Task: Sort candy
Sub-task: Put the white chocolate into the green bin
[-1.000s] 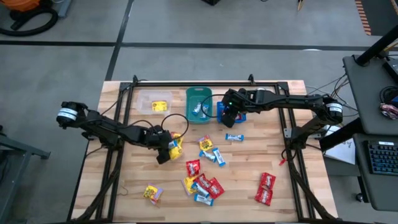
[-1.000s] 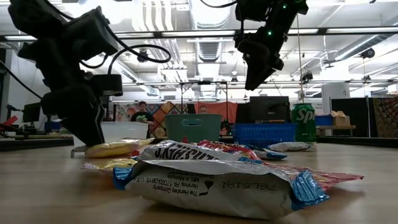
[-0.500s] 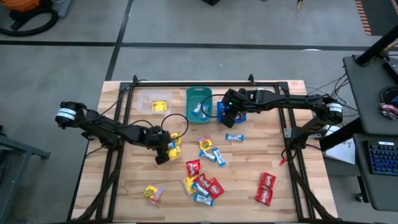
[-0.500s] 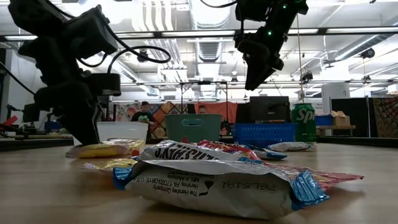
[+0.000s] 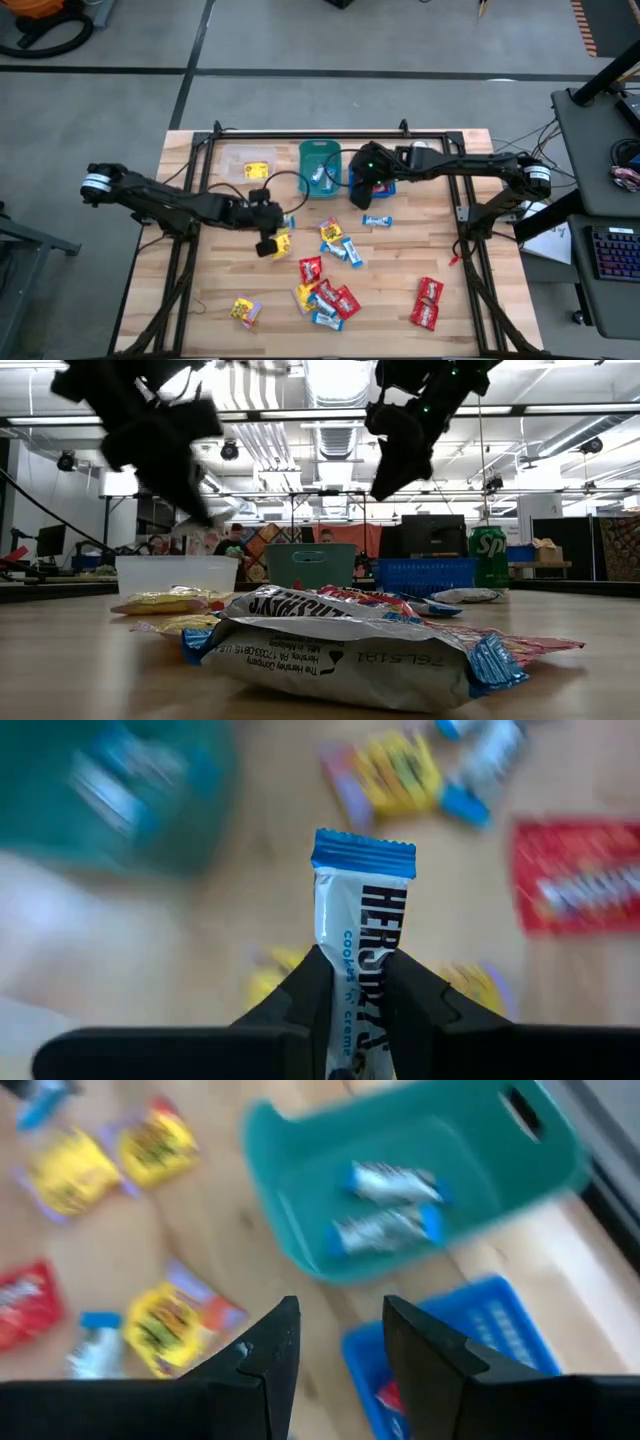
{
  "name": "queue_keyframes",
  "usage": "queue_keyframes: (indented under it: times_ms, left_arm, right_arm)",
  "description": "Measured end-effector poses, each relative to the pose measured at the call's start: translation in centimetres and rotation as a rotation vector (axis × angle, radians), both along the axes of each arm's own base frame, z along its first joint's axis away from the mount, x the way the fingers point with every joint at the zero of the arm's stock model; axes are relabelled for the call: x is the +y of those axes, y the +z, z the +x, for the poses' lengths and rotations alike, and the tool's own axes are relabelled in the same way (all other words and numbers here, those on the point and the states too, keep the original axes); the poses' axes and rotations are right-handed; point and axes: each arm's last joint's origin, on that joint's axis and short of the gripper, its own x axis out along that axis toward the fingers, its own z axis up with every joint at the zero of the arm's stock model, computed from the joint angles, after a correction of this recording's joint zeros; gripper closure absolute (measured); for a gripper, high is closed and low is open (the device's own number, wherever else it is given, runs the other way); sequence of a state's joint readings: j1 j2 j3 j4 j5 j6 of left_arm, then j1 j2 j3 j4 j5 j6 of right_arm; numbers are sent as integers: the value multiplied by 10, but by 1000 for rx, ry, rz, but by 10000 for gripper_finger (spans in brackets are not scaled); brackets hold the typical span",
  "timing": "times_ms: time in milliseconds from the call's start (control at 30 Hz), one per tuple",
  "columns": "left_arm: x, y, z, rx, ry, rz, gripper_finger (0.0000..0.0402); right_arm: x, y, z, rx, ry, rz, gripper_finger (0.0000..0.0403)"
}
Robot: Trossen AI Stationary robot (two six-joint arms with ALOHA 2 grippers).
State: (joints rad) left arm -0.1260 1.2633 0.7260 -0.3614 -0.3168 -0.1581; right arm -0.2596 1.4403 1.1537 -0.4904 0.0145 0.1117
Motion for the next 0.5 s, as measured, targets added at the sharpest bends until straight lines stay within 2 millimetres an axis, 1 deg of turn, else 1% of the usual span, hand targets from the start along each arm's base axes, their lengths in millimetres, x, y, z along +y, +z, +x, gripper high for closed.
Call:
queue_keyframes:
  times_ms: [100,200,267,367,500]
  left_arm:
    - [8,17,11,-73,28,129,352]
    - [17,28,21,-147,41,219,352]
    - [21,31,27,-191,36,251,352]
    - [28,35,36,-292,61,266,352]
    - [33,32,45,-370,101,273,352]
  right_arm:
    - [0,-1,8,-137,47,16,266]
    - [1,0,15,-296,121,36,266]
    - [2,2,18,-391,161,35,266]
    - [1,5,21,-522,177,12,266]
    - [1,7,22,-630,173,-9,266]
